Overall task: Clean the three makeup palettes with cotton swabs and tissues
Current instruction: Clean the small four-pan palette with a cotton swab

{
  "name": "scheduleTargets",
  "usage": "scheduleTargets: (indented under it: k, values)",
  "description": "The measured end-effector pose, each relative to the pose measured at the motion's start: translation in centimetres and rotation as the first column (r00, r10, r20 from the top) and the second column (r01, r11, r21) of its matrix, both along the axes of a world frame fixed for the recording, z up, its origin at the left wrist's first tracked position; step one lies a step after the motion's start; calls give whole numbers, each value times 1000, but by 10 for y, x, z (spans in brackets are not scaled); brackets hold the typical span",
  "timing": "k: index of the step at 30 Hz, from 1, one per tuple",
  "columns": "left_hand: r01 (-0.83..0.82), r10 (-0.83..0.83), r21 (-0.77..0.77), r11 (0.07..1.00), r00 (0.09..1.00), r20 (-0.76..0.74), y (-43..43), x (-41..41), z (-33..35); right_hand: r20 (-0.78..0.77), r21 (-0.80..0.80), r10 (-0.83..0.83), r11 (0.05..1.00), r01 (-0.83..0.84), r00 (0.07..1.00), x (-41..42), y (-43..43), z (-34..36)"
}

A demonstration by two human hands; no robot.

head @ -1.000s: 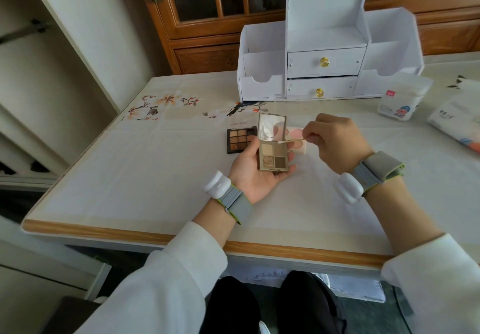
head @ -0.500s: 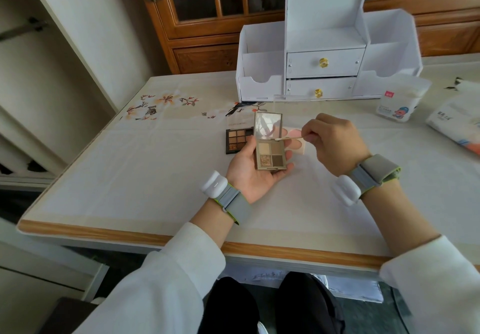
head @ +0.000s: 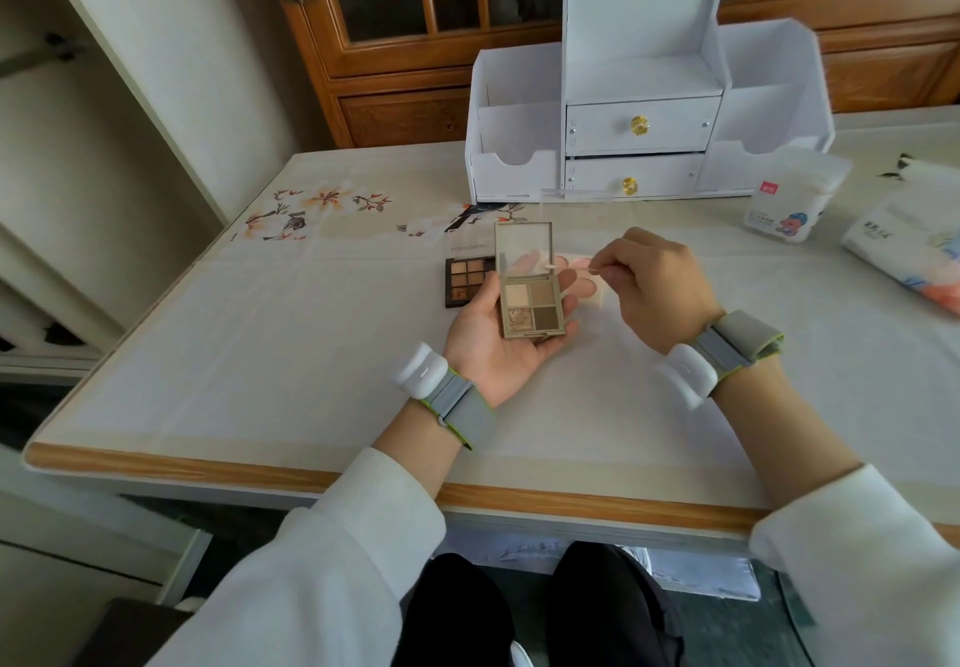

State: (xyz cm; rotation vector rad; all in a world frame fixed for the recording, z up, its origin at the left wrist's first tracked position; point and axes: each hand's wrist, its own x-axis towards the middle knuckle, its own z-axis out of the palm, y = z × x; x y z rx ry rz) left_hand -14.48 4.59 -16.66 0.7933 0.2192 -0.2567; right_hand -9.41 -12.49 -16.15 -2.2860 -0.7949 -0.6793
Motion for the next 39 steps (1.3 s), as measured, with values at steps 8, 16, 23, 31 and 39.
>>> scheduleTargets:
  k: [8, 16, 23, 31, 39]
  values:
    - [5, -5, -13, 1000, 1000, -15, 2, 0, -1, -63, 3, 5, 1000, -5, 998, -2, -1, 2]
    - [6, -6, 0, 1000, 1000, -16, 2, 1, -3, -78, -26, 61, 998, -63, 995, -4, 0, 3]
    - [-3, 4, 12, 1000, 1000, -23, 2, 2, -4, -92, -41, 53, 998, -57, 994, -4, 1, 2]
    - [6, -5, 24, 1000, 1000, -11, 2, 2, -4, -100, -41, 39, 998, -43, 994, -4, 0, 3]
    - [-3, 3, 22, 1000, 1000, -19, 2, 2, -4, -204, -95, -2, 995, -18, 979, -7, 2, 5]
